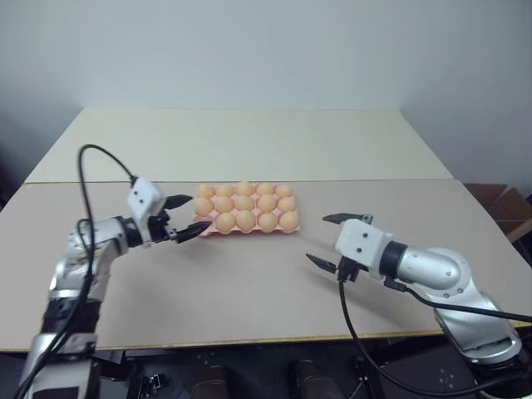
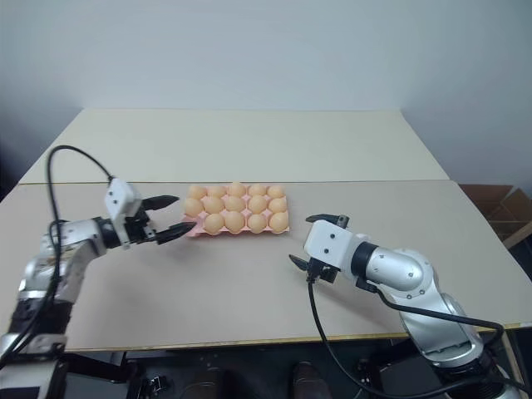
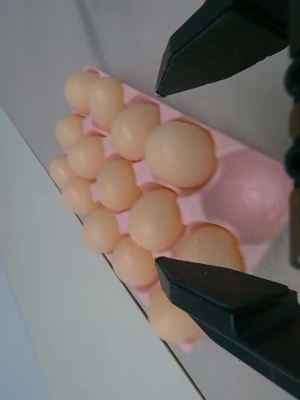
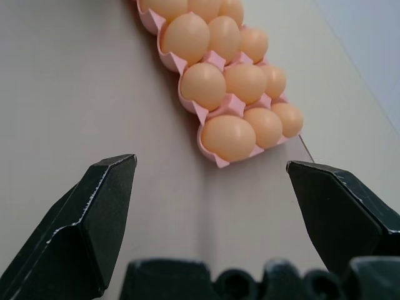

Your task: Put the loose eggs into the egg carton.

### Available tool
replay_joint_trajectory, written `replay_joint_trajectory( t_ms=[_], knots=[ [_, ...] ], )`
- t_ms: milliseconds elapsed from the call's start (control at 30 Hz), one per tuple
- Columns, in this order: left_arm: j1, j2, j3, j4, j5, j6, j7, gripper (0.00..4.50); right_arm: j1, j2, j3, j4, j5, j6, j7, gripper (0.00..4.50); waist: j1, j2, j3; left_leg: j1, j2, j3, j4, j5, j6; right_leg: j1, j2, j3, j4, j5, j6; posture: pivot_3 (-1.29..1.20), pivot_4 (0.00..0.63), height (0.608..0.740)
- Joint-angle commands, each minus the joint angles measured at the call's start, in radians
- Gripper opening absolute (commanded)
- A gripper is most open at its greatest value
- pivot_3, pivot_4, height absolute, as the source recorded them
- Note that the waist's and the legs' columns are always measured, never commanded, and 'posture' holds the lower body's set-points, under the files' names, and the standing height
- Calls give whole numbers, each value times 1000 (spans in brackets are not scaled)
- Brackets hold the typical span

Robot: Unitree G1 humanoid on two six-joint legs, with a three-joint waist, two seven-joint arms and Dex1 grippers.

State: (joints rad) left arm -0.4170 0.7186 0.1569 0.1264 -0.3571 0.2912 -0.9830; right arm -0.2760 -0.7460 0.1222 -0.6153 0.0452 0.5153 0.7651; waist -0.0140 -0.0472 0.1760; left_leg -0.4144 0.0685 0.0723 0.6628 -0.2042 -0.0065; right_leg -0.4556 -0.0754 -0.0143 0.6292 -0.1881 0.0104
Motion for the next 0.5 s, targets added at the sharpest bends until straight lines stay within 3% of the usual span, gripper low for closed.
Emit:
replay_joint_trajectory(
  t_ms=[33, 267, 500],
  knots=[
    [78, 67, 120, -163, -12, 106, 105, 4438, -23, -38, -52, -42, 65, -11, 66, 4500, -2, 0, 0, 0, 0, 0, 0, 0, 0, 0, 0, 0, 0, 0, 0, 0, 150, 740],
    [254, 123, 249, -402, 10, 448, 330, 4438, -37, -72, -40, -52, 117, 1, 126, 4500, 3, 0, 0, 0, 0, 0, 0, 0, 0, 0, -1, 0, -1, -2, -2, 0, 150, 740],
    [233, 95, 249, -449, 15, 575, 452, 4438, -46, -88, -29, -34, 123, -23, 144, 4500, 14, 0, 0, 1, 0, 0, 0, 0, 0, 0, -1, -1, 0, -4, -6, 0, 150, 740]
  ],
)
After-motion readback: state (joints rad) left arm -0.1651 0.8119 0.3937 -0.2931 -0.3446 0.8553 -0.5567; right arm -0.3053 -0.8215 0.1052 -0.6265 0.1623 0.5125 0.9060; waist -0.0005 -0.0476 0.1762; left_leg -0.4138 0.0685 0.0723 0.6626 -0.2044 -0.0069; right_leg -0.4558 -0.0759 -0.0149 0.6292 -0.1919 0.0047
